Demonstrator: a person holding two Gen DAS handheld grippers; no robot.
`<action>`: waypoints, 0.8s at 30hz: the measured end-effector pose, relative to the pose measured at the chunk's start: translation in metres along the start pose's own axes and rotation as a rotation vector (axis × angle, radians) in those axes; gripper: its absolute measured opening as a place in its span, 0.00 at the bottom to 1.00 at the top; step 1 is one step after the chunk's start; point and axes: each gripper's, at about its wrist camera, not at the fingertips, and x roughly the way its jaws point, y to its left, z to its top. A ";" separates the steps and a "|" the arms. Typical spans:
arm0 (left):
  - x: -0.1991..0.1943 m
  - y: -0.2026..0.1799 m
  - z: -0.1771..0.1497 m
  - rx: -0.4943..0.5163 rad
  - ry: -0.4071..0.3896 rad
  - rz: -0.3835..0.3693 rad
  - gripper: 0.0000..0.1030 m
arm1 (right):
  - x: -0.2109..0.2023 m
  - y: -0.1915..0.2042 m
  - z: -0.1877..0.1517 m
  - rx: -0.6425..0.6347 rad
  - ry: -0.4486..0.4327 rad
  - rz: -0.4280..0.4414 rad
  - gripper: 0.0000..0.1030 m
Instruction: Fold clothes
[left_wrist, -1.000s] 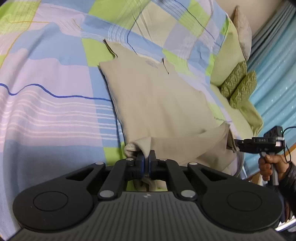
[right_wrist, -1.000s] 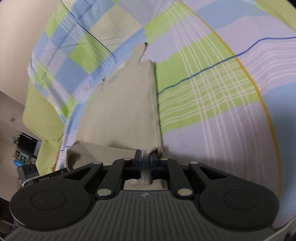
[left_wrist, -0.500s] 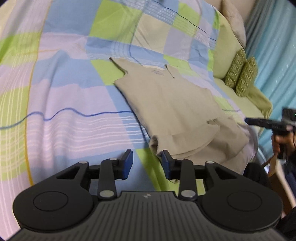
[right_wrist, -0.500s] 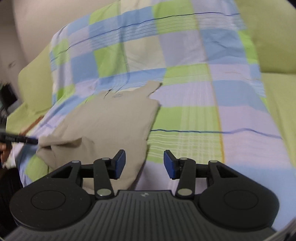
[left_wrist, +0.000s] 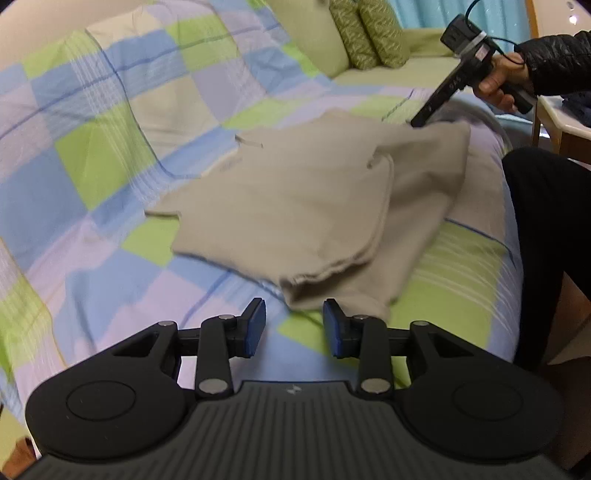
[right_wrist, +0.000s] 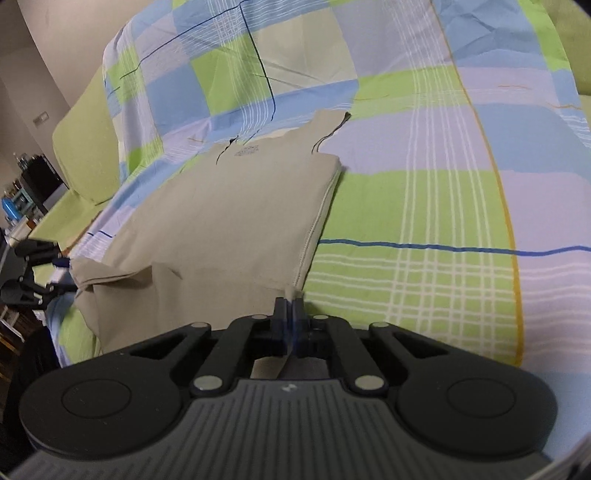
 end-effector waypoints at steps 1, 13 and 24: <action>0.002 0.000 0.001 0.009 -0.009 -0.005 0.40 | 0.000 0.001 0.000 0.000 0.000 -0.005 0.02; 0.030 0.023 0.016 -0.168 -0.023 -0.145 0.04 | 0.004 0.005 0.001 0.030 0.010 -0.021 0.05; -0.006 0.030 0.024 -0.299 -0.187 -0.072 0.00 | -0.035 0.023 0.007 -0.003 -0.132 -0.047 0.01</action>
